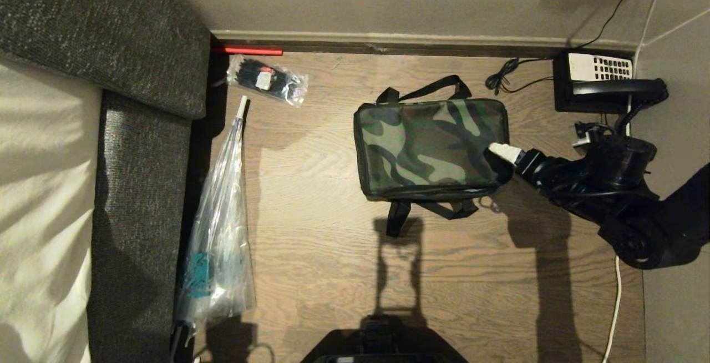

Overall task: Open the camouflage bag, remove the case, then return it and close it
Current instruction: Open the top of the storage box

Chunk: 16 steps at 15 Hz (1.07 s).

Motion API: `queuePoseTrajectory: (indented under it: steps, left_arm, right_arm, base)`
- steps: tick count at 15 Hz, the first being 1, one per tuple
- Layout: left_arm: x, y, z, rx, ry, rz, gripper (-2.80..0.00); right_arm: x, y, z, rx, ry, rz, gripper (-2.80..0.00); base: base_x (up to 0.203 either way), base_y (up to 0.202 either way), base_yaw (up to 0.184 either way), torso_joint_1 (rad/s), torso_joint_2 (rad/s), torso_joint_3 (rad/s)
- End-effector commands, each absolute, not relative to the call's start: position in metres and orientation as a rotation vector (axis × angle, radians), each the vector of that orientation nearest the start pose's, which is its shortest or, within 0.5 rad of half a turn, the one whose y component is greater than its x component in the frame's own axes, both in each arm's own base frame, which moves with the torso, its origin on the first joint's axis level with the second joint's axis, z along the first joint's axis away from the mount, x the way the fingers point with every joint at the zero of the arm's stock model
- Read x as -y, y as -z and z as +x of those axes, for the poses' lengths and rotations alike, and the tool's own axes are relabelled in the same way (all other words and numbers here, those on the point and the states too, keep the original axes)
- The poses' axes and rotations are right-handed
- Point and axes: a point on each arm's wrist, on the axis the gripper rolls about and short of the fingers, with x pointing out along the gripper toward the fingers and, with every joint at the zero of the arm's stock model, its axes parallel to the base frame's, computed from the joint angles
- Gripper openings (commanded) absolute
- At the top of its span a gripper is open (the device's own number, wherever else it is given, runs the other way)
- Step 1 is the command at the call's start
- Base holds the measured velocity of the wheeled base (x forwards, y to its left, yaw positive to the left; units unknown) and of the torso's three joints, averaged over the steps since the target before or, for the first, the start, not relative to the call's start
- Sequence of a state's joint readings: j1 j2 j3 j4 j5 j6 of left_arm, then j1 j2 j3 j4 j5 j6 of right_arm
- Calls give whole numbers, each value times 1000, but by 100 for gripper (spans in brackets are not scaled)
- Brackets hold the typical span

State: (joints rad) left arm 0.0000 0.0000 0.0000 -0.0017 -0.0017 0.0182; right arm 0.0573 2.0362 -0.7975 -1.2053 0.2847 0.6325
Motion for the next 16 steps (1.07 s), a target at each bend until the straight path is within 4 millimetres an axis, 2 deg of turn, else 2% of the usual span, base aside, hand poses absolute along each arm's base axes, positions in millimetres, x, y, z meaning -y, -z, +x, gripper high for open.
queuePoseTrajectory:
  steps: [1,7,11,16]
  left_arm:
    - [0,-76,-23,2,2,18,-280]
    - [0,-76,-23,2,2,18,-280]
    - [0,-76,-23,2,2,18,-280]
    - [0,-76,-23,2,2,18,-280]
  right_arm:
    - [-32,-120,368,-145,-332,672,0]
    - [-50,-132,365,-123,-401,813,0]
    - [-52,-146,359,-131,-412,914,0]
    - [-51,-150,357,-182,-402,1117,0]
  base:
    - [0,0,0,0,0,0]
    - [0,0,0,0,0,0]
    - [0,0,0,0,0,0]
    - [0,0,0,0,0,0]
